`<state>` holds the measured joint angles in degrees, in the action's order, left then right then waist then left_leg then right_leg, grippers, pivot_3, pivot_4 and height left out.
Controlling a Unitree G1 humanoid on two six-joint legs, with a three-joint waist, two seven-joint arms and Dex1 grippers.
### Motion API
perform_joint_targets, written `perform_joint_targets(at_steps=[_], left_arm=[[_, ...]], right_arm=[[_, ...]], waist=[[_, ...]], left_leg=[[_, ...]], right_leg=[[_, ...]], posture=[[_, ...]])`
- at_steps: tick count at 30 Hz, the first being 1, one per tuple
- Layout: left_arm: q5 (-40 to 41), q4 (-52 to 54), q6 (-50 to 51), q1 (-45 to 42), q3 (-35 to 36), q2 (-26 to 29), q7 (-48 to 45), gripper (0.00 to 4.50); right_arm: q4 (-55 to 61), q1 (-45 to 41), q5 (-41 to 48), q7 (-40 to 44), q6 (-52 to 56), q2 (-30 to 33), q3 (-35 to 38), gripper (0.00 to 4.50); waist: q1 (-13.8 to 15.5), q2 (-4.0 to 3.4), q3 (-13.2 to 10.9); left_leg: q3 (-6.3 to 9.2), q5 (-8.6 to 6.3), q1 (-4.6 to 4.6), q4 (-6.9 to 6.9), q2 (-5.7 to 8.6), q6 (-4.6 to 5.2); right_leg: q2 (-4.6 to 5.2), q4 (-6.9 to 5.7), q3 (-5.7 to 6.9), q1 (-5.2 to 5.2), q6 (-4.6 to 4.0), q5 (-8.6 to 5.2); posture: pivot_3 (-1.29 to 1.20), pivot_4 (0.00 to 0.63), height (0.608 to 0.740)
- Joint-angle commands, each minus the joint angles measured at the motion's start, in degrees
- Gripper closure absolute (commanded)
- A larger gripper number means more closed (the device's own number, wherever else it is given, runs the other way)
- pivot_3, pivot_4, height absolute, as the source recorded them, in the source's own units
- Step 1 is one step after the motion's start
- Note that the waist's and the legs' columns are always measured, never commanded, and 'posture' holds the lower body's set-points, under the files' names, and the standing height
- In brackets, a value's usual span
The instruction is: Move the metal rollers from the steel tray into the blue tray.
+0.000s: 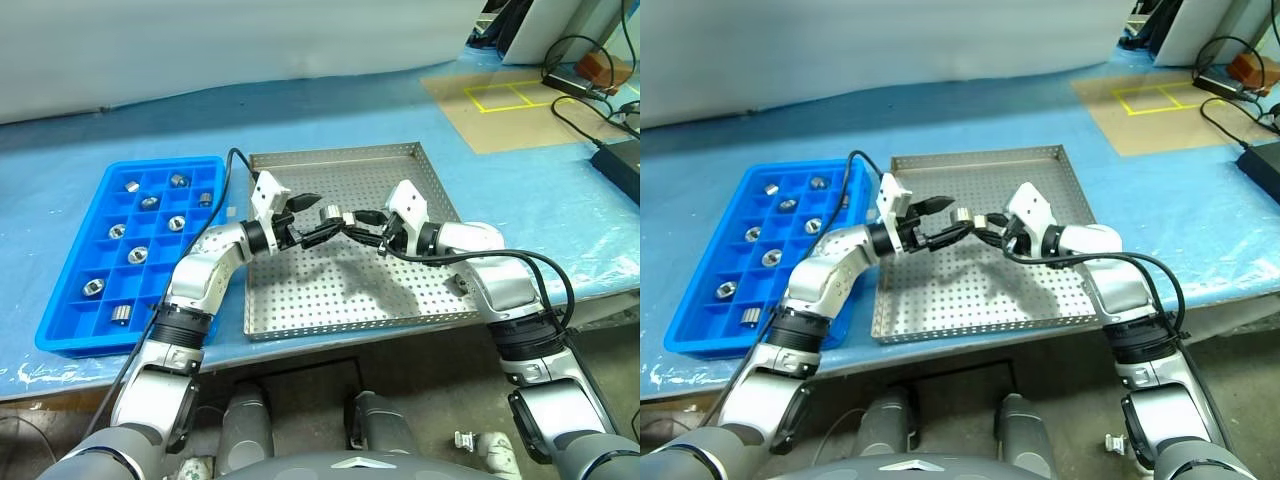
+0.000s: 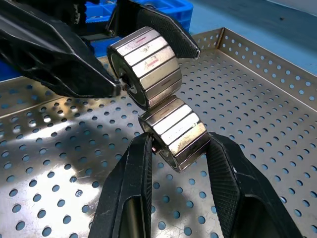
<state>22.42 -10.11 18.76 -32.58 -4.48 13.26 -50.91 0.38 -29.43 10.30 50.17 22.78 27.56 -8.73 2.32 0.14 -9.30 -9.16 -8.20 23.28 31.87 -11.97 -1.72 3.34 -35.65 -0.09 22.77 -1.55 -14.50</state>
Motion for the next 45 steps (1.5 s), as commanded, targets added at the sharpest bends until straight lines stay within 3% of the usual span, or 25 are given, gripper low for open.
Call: perform_joint_targets(at_steps=[1, 4, 10, 13, 15, 45], left_arm=[[0.84, 1.99, 0.21, -0.3, 0.39, -0.07, -0.1, 0.94], [-0.5, 0.63, 0.46, -1.08, 0.19, -0.01, 1.29, 1.94], [-0.36, 0.62, 0.38, -1.0, -0.24, -0.09, 0.62, 1.94], [-0.17, 0.65, 0.31, -0.92, -0.13, -0.26, 0.57, 2.83], [-0.9, 0.46, 0.07, -0.89, -0.13, -0.36, 1.62, 3.19], [0.23, -1.29, 2.22, -3.26, 2.27, -0.63, 5.05, 3.2]], right_arm=[[2.03, -0.78, 0.39, -0.2, -1.02, -0.09, 0.39, 3.29], [2.02, -0.72, 0.31, -0.29, -1.08, -0.05, 0.45, 3.29], [1.77, -0.74, 0.17, -0.64, -1.2, -0.14, 0.48, 3.29], [1.77, -0.65, 0.13, -0.79, -1.22, -0.16, 0.48, 3.29], [1.95, -0.51, 0.2, -0.9, -1.14, -0.17, 0.49, 3.29], [1.05, -0.93, -0.27, -1.22, -2.01, -0.59, 0.12, 3.29]], waist=[[-0.01, 0.0, 0.0], [-0.01, 0.0, 0.0], [-0.01, 0.0, 0.0], [-0.02, 0.0, 0.0], [-0.02, 0.0, 0.0], [-0.01, 0.0, 0.0]], left_leg=[[0.0, 0.0, 0.0, 0.0, 0.0, 0.0], [0.0, 0.0, 0.0, 0.0, 0.0, 0.0], [0.0, 0.0, 0.0, 0.0, 0.0, 0.0], [0.0, 0.0, 0.0, -0.01, 0.01, 0.0], [0.0, 0.0, 0.0, -0.01, 0.01, -0.01], [0.0, 0.01, -0.01, -0.05, 0.02, -0.01]], right_leg=[[0.0, 0.0, 0.0, 0.0, 0.0, 0.0], [0.0, -0.01, -0.01, 0.0, 0.0, 0.0], [0.0, 0.0, 0.0, 0.0, 0.0, 0.0], [0.0, 0.0, 0.0, 0.0, 0.0, 0.0], [0.0, 0.0, -0.01, 0.0, 0.0, 0.0], [0.01, 0.01, -0.01, 0.0, 0.0, 0.0]], posture=[[-0.16, 0.15, 0.74], [-0.16, 0.15, 0.74], [-0.17, 0.15, 0.74], [-0.17, 0.15, 0.74], [-0.17, 0.15, 0.74], [-0.16, 0.15, 0.74]])
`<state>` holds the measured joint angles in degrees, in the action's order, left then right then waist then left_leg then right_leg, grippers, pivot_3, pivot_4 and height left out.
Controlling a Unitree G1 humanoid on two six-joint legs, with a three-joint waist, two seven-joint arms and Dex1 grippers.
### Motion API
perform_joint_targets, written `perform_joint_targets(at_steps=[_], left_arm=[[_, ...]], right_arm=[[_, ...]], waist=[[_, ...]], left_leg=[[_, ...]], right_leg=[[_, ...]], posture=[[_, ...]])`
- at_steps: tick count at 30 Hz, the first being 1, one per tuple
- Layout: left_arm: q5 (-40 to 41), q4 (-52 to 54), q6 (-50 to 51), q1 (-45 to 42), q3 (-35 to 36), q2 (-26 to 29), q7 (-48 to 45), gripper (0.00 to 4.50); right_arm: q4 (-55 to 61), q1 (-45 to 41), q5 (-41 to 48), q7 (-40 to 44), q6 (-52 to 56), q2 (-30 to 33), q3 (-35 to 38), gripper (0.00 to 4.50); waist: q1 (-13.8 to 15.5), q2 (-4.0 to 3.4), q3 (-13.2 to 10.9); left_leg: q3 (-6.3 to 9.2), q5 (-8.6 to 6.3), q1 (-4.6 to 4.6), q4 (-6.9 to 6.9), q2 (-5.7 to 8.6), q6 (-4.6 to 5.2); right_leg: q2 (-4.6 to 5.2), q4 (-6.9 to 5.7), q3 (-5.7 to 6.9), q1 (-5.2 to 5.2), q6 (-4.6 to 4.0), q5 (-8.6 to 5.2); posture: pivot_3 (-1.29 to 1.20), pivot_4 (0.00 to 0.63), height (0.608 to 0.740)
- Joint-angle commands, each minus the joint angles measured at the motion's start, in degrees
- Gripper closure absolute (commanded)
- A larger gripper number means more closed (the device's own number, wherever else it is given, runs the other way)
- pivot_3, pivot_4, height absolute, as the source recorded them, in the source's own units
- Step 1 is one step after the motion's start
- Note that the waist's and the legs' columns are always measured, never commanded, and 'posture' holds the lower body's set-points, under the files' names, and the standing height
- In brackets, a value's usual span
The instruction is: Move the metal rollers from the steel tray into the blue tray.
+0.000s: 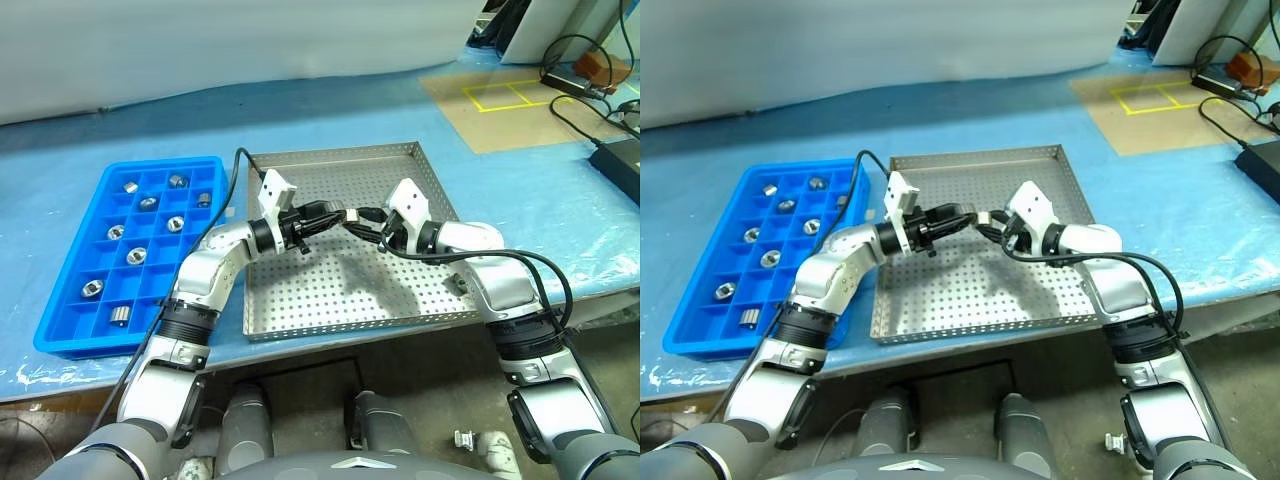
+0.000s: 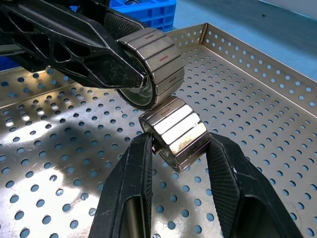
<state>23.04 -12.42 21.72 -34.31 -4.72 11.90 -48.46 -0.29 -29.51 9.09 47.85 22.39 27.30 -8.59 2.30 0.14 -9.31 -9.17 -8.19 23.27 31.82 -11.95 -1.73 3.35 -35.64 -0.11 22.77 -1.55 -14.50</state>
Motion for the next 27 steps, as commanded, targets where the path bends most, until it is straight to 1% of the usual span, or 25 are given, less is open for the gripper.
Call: perform_joint_targets(at_steps=[1, 6, 10, 12, 20, 27], left_arm=[[-0.53, 1.31, -0.89, -1.58, 2.66, 0.97, 2.77, 3.2], [1.0, 3.14, 0.59, -1.93, 4.33, 2.21, 2.84, 3.2], [2.54, 4.13, 2.2, -1.59, 5.6, 2.87, 3.82, 3.2], [2.72, 3.07, 2.18, -1.56, 6.41, 2.13, 5.63, 3.2], [3.19, 3.47, 2.59, -2.06, 7.22, -0.14, 8.44, 3.2], [2.61, 2.66, 2.39, -2.47, 7.29, 0.34, 8.22, 3.2]], right_arm=[[1.68, -0.96, 0.99, 1.15, -1.58, -0.3, 0.03, 3.29], [1.34, -1.55, 0.53, 2.34, -2.56, 0.41, -0.56, 3.29], [-0.81, -2.63, -8.34, 2.21, -15.67, 3.5, -5.31, 3.29], [-4.27, -3.64, -11.46, 1.05, -20.61, 3.82, -6.73, 3.29], [-15.75, -4.45, -20.41, -3.04, -35.21, 5.47, -9.28, 3.29], [-19.73, -6.4, -17.33, -4.22, -33.77, 3.33, -5.59, 3.29]], waist=[[0.0, 0.0, 0.0], [0.0, -0.01, 0.0], [0.0, -0.01, -0.01], [-0.03, -0.01, -0.01], [0.12, 0.01, -0.02], [-0.16, 0.02, -0.03]], left_leg=[[0.0, 0.0, 0.0, 0.0, 0.0, 0.0], [0.0, 0.0, 0.0, 0.0, 0.0, 0.0], [0.0, 0.0, 0.01, -0.02, 0.0, -0.01], [-0.01, 0.01, 0.01, -0.01, 0.0, -0.02], [0.0, -0.03, 0.18, 0.12, 0.03, 0.06], [0.0, -0.07, 0.21, 0.18, -0.01, 0.12]], right_leg=[[0.0, 0.0, 0.0, 0.0, 0.0, 0.0], [0.0, 0.0, 0.0, 0.0, 0.0, 0.0], [0.0, 0.0, 0.0, 0.02, 0.0, 0.0], [0.0, 0.0, 0.0, 0.02, 0.0, 0.0], [0.03, 0.03, 0.02, 0.06, 0.01, 0.01], [0.0, -0.04, 0.01, 0.15, 0.01, 0.01]], posture=[[-0.16, 0.15, 0.74], [-0.16, 0.15, 0.74], [-0.16, 0.15, 0.74], [-0.15, 0.15, 0.74], [-0.14, 0.15, 0.74], [-0.14, 0.15, 0.74]])
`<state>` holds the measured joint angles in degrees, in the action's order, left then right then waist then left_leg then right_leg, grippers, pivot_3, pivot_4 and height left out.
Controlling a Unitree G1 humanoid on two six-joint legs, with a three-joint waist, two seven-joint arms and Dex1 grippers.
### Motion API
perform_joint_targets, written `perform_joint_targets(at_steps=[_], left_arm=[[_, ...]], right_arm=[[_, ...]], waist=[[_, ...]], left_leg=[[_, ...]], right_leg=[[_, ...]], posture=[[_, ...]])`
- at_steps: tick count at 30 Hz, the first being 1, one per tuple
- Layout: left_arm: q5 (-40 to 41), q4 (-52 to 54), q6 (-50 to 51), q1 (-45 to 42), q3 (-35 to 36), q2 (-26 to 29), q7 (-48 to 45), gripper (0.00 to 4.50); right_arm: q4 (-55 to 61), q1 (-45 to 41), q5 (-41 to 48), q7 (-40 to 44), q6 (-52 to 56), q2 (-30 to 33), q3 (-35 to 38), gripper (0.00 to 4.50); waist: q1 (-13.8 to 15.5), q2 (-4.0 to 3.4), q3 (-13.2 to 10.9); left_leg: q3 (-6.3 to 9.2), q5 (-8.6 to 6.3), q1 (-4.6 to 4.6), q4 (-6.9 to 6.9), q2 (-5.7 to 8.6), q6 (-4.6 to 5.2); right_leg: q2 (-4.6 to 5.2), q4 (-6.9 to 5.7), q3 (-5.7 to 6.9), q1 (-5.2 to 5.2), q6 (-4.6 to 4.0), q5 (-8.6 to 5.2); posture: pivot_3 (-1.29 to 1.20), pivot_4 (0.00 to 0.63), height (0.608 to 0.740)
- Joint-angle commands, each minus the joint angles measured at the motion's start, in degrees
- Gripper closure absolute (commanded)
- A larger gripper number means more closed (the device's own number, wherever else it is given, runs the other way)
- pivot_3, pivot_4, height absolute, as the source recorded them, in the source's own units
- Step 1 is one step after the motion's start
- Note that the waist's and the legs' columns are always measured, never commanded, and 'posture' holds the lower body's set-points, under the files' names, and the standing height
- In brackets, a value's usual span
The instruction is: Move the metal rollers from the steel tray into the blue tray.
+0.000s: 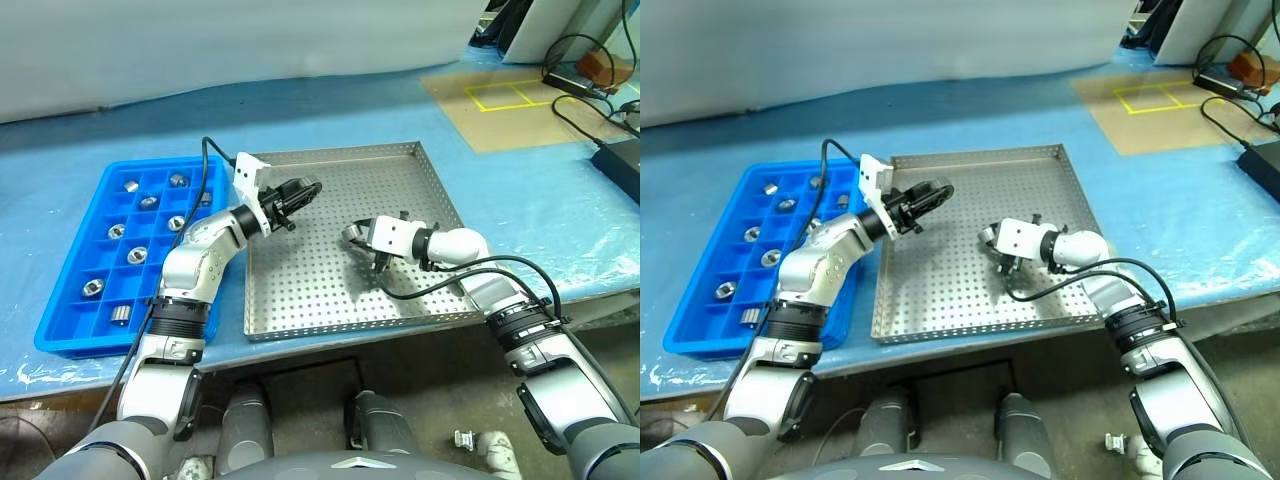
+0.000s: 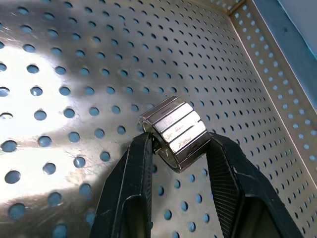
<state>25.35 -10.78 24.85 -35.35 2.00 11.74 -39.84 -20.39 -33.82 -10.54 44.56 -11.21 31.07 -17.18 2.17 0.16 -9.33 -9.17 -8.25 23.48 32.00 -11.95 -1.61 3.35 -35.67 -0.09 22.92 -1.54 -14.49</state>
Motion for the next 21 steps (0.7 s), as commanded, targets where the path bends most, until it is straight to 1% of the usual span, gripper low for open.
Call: perform_joint_targets(at_steps=[1, 3, 6, 8, 10, 15, 16, 18, 21], left_arm=[[-0.1, 0.75, -0.88, -1.37, 0.37, 0.67, -0.37, 3.2], [-0.41, 0.57, -1.08, -1.13, 0.12, 0.73, -0.54, 3.2], [0.15, 1.97, -1.06, -0.43, 0.33, 0.92, -1.11, 3.2], [0.57, 3.17, -1.12, 0.04, 1.49, 1.97, -1.15, 3.2], [0.38, 3.8, -1.83, 0.66, 2.96, 3.66, -0.93, 3.2], [0.4, 6.34, -2.41, 3.7, 6.54, 8.59, -0.02, 3.2], [-0.01, 7.28, -2.58, 4.56, 6.56, 9.47, -0.02, 3.2], [-0.64, 9.17, -2.85, 6.2, 6.25, 10.98, -0.3, 3.2], [-0.28, 13.52, -1.84, 9.53, 7.63, 13.67, 0.15, 3.2]], right_arm=[[0.73, -1.91, 3.6, -0.29, 1.56, -1.12, 3.63, 3.29], [2.23, -1.41, 7.06, 0.9, 6.36, -2.86, 5.25, 3.29], [5.93, -1.53, 15.41, 2.01, 20.34, -6.38, 9.78, 3.29], [8.59, -1.64, 19.39, 2.64, 27.94, -7.15, 12.02, 3.29], [10.71, -1.42, 20.96, 2.42, 32.07, -7.12, 12.83, 3.29], [10.1, -0.51, 18.28, -0.28, 33.05, -7.58, 10.77, 3.29], [9.17, -0.69, 17.65, -1.03, 32.63, -8.06, 10.29, 3.29], [7.89, -1.08, 17.14, -1.97, 32.33, -9.02, 9.81, 3.29], [6.79, -2.06, 17.21, -3.22, 32.12, -10.88, 9.84, 3.29]], waist=[[-0.03, 0.0, 0.0], [-0.01, 0.0, 0.0], [0.0, -0.01, -0.01], [0.03, -0.02, -0.01], [0.07, -0.02, -0.01], [0.0, -0.03, -0.02], [0.05, -0.03, -0.02], [0.09, -0.04, -0.03], [0.19, -0.07, -0.04]], left_leg=[[0.0, 0.0, 0.0, 0.0, 0.0, 0.0], [0.0, -0.03, -0.01, 0.0, -0.01, 0.06], [0.0, -0.09, 0.01, 0.0, -0.02, 0.2], [0.0, -0.08, 0.01, 0.0, 0.0, 0.24], [0.0, -0.09, 0.02, 0.0, -0.01, 0.24], [0.0, -0.05, -0.03, -0.06, -0.05, 0.07], [0.0, 0.05, -0.04, -0.11, -0.04, -0.1], [0.0, 0.08, -0.05, -0.16, -0.05, -0.15], [0.01, 0.08, 0.0, -0.19, -0.03, -0.17]], right_leg=[[0.0, -0.01, 0.0, 0.01, 0.0, 0.0], [-0.02, -0.02, 0.0, 0.0, 0.0, 0.0], [-0.02, -0.02, 0.0, 0.01, 0.0, 0.0], [0.0, -0.01, 0.0, 0.01, -0.01, 0.0], [0.0, 0.0, 0.01, 0.01, -0.01, 0.0], [-0.03, -0.01, 0.02, 0.01, -0.01, 0.0], [-0.03, 0.0, 0.02, 0.02, -0.01, 0.0], [-0.03, 0.01, 0.04, 0.03, -0.02, -0.01], [-0.01, 0.02, 0.04, 0.07, -0.02, -0.01]], posture=[[-0.14, 0.15, 0.74], [-0.14, 0.15, 0.74], [-0.14, 0.15, 0.74], [-0.15, 0.15, 0.74], [-0.15, 0.15, 0.74], [-0.14, 0.15, 0.74], [-0.13, 0.15, 0.74], [-0.12, 0.15, 0.74], [-0.11, 0.15, 0.74]])
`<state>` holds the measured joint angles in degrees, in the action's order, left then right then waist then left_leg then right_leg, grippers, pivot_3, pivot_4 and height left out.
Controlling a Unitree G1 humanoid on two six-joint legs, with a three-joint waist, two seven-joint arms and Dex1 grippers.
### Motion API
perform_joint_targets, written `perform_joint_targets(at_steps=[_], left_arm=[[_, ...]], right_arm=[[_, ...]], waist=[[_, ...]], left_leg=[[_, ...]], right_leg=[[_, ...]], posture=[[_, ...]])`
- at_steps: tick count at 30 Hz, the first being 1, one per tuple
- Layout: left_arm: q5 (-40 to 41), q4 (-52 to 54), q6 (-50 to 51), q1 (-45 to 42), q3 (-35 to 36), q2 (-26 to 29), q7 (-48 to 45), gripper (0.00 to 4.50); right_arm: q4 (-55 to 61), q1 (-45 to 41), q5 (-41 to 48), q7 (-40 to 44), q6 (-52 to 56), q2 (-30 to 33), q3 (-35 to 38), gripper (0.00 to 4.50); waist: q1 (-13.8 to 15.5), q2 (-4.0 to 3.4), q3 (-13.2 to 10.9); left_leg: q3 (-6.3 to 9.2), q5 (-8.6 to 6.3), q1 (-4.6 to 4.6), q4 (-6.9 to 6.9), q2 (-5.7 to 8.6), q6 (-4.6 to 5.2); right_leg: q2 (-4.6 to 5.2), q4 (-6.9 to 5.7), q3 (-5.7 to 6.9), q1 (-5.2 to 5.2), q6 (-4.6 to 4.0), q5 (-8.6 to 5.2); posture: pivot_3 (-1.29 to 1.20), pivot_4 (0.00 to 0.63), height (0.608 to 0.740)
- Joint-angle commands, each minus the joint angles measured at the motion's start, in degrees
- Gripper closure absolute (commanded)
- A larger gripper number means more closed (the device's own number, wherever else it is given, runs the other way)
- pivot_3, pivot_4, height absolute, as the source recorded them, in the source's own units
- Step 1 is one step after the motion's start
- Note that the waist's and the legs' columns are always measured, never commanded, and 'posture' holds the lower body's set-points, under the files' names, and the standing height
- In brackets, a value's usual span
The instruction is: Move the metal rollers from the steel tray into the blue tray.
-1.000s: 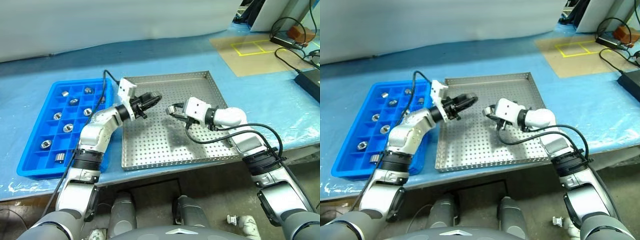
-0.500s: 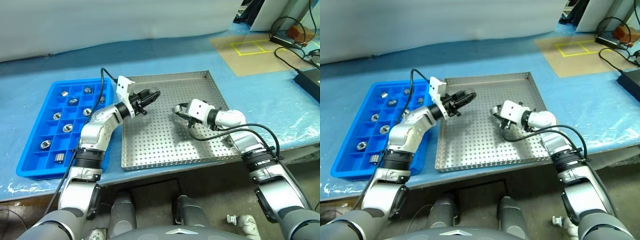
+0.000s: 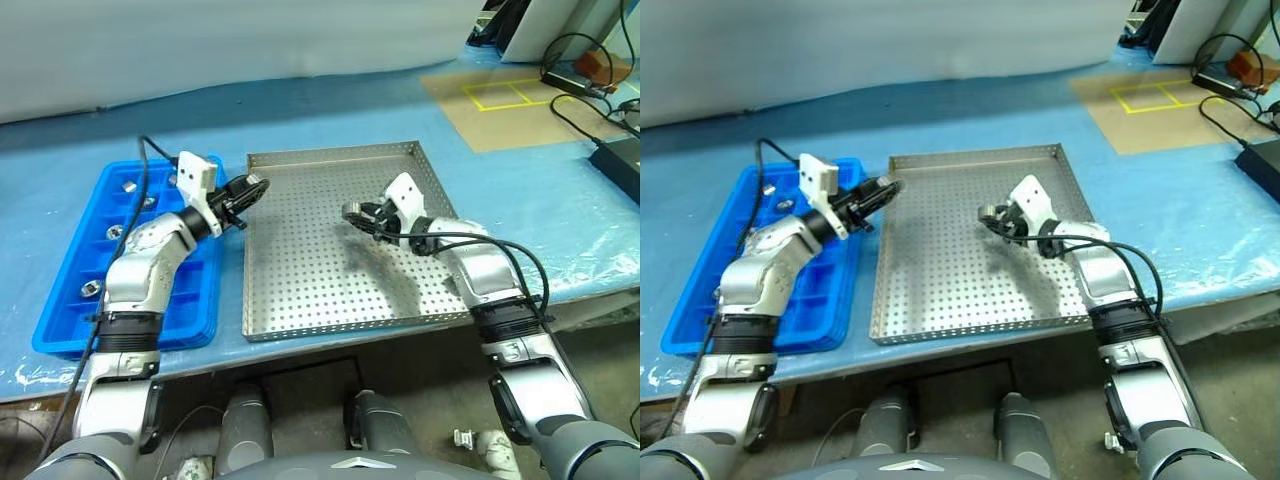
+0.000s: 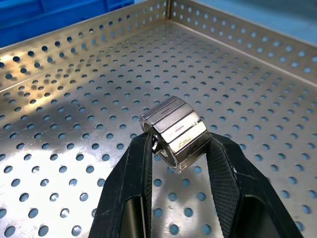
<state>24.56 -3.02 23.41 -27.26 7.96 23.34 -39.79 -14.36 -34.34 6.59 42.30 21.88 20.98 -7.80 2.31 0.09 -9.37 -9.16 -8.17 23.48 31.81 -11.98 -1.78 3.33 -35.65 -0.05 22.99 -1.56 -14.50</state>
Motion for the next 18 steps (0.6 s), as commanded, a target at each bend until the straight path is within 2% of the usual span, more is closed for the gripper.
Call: perform_joint_targets(at_steps=[1, 5, 9, 18], left_arm=[[0.84, 7.36, 0.1, 2.62, 2.5, 2.94, 0.42, 3.2], [1.93, 11.89, 1.16, 8.24, 7.03, 6.43, 1.88, 3.2], [0.63, 11.21, -0.07, 12.83, 12.34, 8.74, 5.31, 3.2], [0.24, 15.94, -1.24, 22.65, 18.19, 8.56, 10.04, 3.2]], right_arm=[[0.79, -1.72, 0.33, -0.98, -0.97, -1.19, 0.54, 3.29], [1.86, -2.0, 2.47, 0.53, -0.62, -2.46, 1.03, 3.29], [3.71, -3.3, 6.95, 3.77, 1.31, -5.08, 1.53, 3.29], [-1.13, -10.54, 6.83, 5.8, 0.3, -11.27, -1.12, 3.29]], waist=[[0.05, 0.0, -0.01], [0.09, 0.0, -0.03], [0.06, -0.02, -0.04], [1.0, 0.03, -0.06]], left_leg=[[0.0, 0.0, 0.01, 0.0, 0.01, 0.0], [0.0, 0.02, 0.04, -0.08, -0.01, -0.04], [0.01, 0.09, -0.07, -0.31, -0.01, -0.16], [0.1, 0.17, -0.04, -0.54, 0.01, -0.28]], right_leg=[[0.01, 0.0, 0.01, 0.01, 0.0, 0.0], [-0.01, 0.01, 0.03, 0.07, 0.0, 0.0], [-0.04, 0.02, 0.01, 0.1, 0.0, 0.0], [-0.04, 0.09, 0.13, 0.14, -0.02, -0.02]], posture=[[-0.1, 0.15, 0.74], [-0.06, 0.15, 0.74], [-0.02, 0.15, 0.74], [0.13, 0.15, 0.74]])
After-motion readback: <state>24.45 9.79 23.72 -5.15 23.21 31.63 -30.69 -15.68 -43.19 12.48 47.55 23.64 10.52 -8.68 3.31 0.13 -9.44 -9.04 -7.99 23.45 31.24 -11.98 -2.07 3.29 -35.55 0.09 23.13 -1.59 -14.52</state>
